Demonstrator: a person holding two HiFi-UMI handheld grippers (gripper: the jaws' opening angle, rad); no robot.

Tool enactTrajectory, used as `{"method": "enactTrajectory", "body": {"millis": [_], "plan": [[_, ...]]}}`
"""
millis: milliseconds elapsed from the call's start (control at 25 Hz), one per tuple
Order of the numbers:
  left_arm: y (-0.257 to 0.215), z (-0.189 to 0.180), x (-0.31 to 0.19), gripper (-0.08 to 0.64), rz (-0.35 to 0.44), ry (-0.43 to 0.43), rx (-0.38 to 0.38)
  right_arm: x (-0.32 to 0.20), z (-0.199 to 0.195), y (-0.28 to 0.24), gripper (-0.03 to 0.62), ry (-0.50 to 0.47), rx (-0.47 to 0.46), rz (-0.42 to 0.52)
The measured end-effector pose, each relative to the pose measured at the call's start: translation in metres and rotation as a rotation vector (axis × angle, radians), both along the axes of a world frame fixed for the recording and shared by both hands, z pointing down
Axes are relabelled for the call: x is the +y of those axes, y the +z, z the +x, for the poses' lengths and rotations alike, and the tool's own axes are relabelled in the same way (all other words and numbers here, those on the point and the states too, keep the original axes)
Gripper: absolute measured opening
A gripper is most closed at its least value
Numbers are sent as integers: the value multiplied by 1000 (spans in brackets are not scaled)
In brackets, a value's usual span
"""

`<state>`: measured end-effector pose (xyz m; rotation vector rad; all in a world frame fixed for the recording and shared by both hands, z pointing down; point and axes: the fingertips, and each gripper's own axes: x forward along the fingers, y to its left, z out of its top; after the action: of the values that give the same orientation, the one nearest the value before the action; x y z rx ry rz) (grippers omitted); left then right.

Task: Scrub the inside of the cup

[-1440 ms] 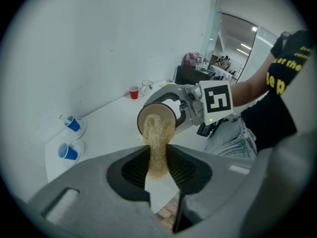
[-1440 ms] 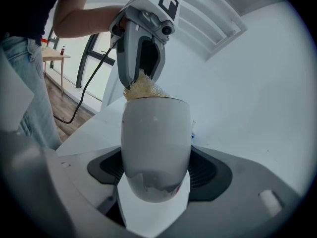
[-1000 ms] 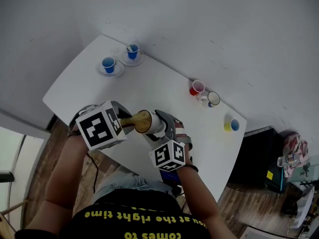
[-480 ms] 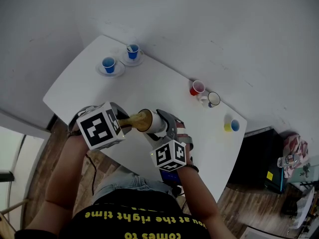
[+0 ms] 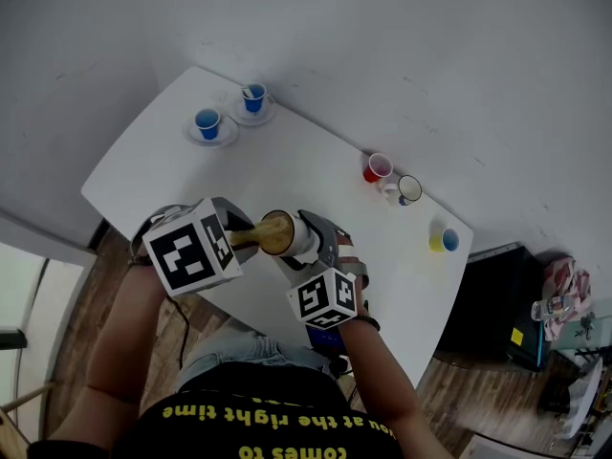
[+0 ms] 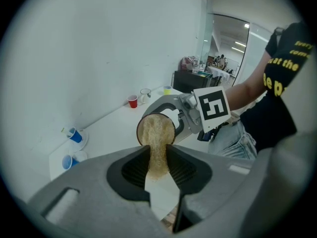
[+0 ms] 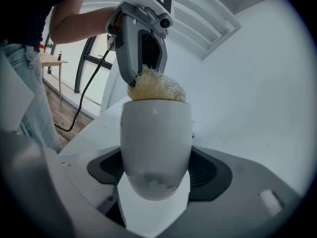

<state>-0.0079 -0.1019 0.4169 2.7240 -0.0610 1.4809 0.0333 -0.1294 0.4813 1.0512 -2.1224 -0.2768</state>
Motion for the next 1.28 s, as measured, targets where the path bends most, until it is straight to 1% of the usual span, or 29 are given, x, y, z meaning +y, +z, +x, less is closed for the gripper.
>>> {"method": "enactTrajectory", "body": {"millis": [160,280,440,640,840,1000,1160,1280], "plan": [[-4,3,-13,100,47,-14,15,2,-3,-1,382,-8,-12,0],[0,1,-18,100,71,-26,3,2,-3,-3,382,-6,-15,5],[8,-9,-14,100,49,-30,-24,0,0,-6,382,2,-10,13],[7,-14,-5,100,25,-25,-21,-1,4,-6,382,12,-10,12],[1,-12,7,100,39,-2,-25,-2,3,-6,382,11,-8,8],[-10,-7,10,100,59,8,-1,-1,2,-4,382,10,-7,4],[-19,-1,6,100,76,6,23,0,-1,-5,382,4,-11,3],[-22,0,-1,100,93,-15,36,1,-5,-5,382,-2,-12,3]]}}
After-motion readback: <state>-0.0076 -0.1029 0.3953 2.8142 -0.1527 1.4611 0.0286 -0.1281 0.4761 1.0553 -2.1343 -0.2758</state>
